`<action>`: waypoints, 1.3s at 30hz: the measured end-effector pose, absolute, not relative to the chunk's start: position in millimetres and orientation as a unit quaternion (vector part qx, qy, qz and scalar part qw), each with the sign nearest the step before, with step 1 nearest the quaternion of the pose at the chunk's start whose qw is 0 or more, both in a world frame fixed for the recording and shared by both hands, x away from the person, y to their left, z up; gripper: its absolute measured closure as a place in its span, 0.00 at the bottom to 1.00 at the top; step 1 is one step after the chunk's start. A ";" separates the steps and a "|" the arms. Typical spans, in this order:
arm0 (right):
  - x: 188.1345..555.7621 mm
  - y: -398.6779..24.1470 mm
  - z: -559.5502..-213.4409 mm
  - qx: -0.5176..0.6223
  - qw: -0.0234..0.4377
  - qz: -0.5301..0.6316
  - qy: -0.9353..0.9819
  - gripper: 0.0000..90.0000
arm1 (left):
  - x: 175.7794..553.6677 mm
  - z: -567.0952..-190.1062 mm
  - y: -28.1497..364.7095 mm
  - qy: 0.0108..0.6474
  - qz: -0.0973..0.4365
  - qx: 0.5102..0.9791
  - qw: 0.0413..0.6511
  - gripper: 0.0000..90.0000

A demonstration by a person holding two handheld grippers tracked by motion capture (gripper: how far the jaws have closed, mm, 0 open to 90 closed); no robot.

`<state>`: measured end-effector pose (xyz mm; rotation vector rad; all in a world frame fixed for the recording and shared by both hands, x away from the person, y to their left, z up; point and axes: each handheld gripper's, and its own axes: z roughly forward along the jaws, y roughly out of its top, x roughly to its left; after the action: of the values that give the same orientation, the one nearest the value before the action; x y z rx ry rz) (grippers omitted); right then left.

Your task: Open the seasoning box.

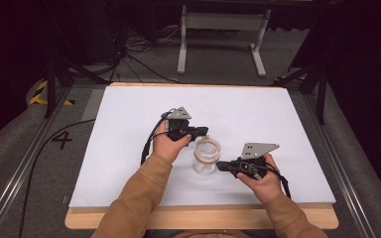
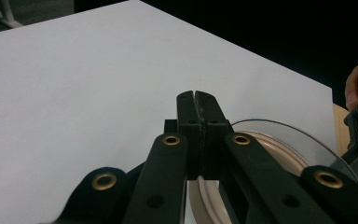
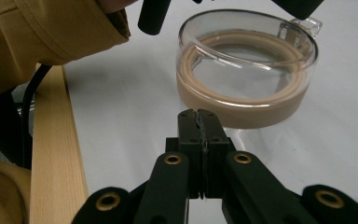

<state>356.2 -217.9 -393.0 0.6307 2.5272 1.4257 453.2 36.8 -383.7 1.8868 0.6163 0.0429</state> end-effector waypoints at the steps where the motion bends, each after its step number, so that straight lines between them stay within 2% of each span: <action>1: 356.3 -217.4 -392.8 0.212 0.085 0.479 0.847 1.00 | 453.4 -383.6 37.2 0.262 0.016 0.796 0.545 1.00; 39: 358.3 -215.2 -390.1 0.219 0.083 0.500 0.834 1.00 | 455.5 -385.2 38.5 0.275 -0.004 0.787 0.553 1.00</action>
<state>358.3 -215.2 -390.1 0.6537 2.4906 1.4929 455.5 38.5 -385.2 1.8604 0.6498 -0.0085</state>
